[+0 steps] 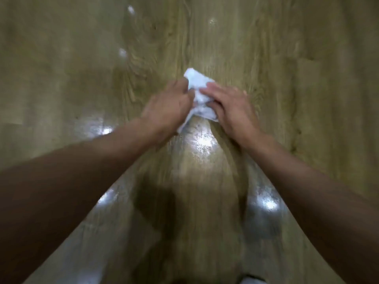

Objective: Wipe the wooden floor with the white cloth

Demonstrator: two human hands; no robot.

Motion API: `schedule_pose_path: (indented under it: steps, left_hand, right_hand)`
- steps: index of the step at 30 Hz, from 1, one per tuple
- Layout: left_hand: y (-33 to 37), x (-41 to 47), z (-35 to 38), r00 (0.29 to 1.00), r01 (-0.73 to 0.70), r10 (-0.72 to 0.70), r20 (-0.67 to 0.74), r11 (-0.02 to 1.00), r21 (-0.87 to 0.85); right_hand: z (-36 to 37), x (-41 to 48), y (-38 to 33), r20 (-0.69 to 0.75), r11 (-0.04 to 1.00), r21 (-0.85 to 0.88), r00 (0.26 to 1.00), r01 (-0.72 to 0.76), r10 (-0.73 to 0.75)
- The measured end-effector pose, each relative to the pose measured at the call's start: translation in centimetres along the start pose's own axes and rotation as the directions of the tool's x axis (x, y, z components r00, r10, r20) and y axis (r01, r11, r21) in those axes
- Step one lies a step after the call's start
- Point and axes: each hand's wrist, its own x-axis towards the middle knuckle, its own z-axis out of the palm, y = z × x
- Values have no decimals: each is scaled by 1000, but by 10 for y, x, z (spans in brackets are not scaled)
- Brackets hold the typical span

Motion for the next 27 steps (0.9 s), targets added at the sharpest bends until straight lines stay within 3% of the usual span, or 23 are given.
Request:
schedule_pose_path:
  steps: [2,4,6,9,11,15,18,23,25,27]
  left_hand:
    - [0,22,1,989,-10,8,148,1000,11]
    - [2,36,-3,992,9,-3,128,999,-50]
    - [7,22,-10,994,50,-50,94,999,4]
    - [45,-7,-8,955,-270,241,170,947,172]
    - [73,3,-2,912,-354,297,282,919,175]
    - [103,59,0,914,-294,198,354,924,243]
    - [95,72,-3,920,-256,146,364,926,277]
    - [106,40,12,838,-500,459,294,863,78]
    - [131,55,30,871,-429,416,262,903,-10]
    - [152,79,42,944,-216,225,241,974,-64]
  right_hand:
    - [8,19,-4,-9,999,-20,999,-32,31]
    - [15,31,-12,-65,993,-59,993,-101,97]
    - [14,17,-16,-42,991,-97,995,-97,93]
    - [-3,-34,17,-51,1000,2,999,-11,11]
    - [-19,-60,47,-126,997,33,990,-67,70]
    - [-20,-38,60,-193,949,102,930,-297,312]
    - [-16,-25,46,-237,938,152,910,-312,341]
    - [-33,-94,76,-211,959,175,942,-224,259]
    - [-49,-93,105,-211,949,179,932,-259,294]
    - [-53,-73,121,-221,933,202,914,-298,340]
